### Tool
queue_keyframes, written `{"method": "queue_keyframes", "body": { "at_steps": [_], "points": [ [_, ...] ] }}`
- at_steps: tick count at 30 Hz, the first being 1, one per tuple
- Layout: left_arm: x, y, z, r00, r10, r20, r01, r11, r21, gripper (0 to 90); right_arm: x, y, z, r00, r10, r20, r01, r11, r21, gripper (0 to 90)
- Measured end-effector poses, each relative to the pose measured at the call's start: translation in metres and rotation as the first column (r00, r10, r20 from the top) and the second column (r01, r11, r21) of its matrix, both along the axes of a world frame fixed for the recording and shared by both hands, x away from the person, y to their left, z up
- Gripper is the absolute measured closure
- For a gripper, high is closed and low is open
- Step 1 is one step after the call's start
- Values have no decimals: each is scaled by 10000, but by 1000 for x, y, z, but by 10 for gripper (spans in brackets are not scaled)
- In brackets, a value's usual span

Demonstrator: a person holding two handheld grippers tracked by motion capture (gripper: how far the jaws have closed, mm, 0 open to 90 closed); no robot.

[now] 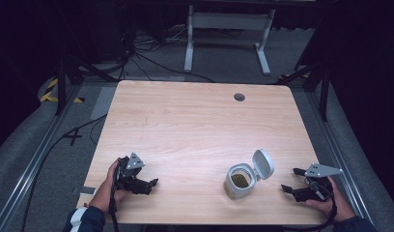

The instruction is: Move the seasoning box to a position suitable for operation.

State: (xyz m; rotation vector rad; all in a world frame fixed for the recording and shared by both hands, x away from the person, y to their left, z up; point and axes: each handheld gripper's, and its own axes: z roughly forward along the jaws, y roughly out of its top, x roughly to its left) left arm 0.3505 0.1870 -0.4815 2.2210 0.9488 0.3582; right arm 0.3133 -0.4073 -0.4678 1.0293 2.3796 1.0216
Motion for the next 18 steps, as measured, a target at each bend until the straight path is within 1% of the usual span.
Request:
{"method": "queue_keyframes", "body": {
  "at_steps": [5, 8, 10, 13, 14, 15, 16, 18],
  "points": [
    [0, 0, 0, 10000, 24, -16, -24, 10000, -19, 5, 0, 0, 1, 10000, -21, -32, 20, 10000, -46, 148],
    [0, 0, 0, 10000, -37, -4, 37, 10000, 15, 5, 0, -1, 2, 10000, -27, -90, 26, 9999, -114, 173],
    [0, 0, 0, 10000, -36, -3, 36, 10000, 10, 5, 0, -2, 3, 10000, -55, -45, 54, 9999, -122, 248],
    [-1, 0, 0, 10000, -8, -47, 7, 10000, -14, 5, 0, -4, 5, 9997, -248, -21, 248, 9997, -80, 367],
    [-1, 0, 0, 10000, 7, -16, -7, 10000, -30, 5, 0, -4, 5, 9997, -263, -7, 263, 9996, -57, 422],
    [-1, 0, 0, 10000, -5, -45, 5, 10000, -17, 5, -1, -5, 6, 9998, -215, 49, 215, 9997, -93, 501],
    [-1, 0, 0, 10000, -10, -48, 10, 10000, -14, 5, -1, -5, 7, 9998, -144, 169, 147, 9998, -163, 541],
    [-1, 0, 0, 10000, -7, -47, 7, 10000, -16, 5, -2, -5, 9, 9995, -74, 302, 75, 10000, -41, 651]
  ]
}}
